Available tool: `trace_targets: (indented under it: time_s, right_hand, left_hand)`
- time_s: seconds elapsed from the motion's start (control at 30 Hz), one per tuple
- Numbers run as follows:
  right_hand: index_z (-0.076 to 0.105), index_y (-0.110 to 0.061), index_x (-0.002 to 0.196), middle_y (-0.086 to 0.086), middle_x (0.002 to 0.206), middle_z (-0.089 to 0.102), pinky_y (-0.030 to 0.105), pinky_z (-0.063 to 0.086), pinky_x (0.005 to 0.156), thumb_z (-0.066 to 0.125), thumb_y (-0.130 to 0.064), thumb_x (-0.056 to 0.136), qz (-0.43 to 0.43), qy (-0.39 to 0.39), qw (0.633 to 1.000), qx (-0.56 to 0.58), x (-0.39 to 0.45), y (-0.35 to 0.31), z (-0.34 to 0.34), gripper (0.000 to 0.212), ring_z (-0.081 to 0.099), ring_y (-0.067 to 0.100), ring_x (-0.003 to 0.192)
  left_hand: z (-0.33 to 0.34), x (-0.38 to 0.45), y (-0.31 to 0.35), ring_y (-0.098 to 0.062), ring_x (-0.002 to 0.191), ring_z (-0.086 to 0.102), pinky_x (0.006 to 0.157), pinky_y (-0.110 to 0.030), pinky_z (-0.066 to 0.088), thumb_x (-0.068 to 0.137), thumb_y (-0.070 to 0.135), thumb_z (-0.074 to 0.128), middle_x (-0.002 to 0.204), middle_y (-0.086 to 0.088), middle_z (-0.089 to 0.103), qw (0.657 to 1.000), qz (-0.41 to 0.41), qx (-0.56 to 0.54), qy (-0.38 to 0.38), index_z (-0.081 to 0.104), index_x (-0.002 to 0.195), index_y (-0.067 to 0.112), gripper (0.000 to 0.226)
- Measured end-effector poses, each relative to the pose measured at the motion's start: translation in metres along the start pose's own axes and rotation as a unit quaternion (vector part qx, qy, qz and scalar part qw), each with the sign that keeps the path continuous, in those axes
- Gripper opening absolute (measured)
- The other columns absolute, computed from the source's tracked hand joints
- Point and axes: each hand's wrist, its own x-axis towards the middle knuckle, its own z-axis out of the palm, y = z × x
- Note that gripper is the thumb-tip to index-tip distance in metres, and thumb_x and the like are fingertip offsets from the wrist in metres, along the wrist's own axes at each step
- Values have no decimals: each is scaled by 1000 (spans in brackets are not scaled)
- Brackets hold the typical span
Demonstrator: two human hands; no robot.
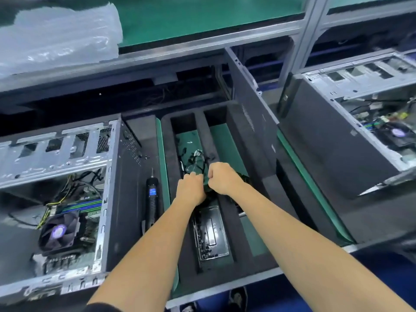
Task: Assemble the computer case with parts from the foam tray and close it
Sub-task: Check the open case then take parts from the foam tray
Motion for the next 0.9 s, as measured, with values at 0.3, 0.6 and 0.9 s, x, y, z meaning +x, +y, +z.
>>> trace_targets:
  time_s: [0.3,0.6,0.9]
  right_hand:
    - [55,2,96,10,60,65,28,51,49,54,-3,91,-16,-277,934,-224,11,-8,36,7,61,16,41]
    - [56,4,106,20,107,59,33,47,68,59,2,88,-65,-302,910,-276,7,-10,102,19,63,32,91]
    - [49,0,127,20,130,53,38,46,83,49,-3,93,-48,-241,938,-245,3,3,117,34,56,37,118]
  left_hand:
    - [-5,20,-9,-32,90,62,71,-34,49,81,8,59,98,-13,64,991,-24,-129,15,67,98,5,18]
    - [-28,24,-10,-20,55,54,55,-27,45,90,19,55,73,-13,68,967,-9,-247,69,64,81,3,21]
    - [-6,5,-6,-23,68,55,60,-30,44,87,14,51,76,-4,62,948,-49,-285,132,60,78,8,14]
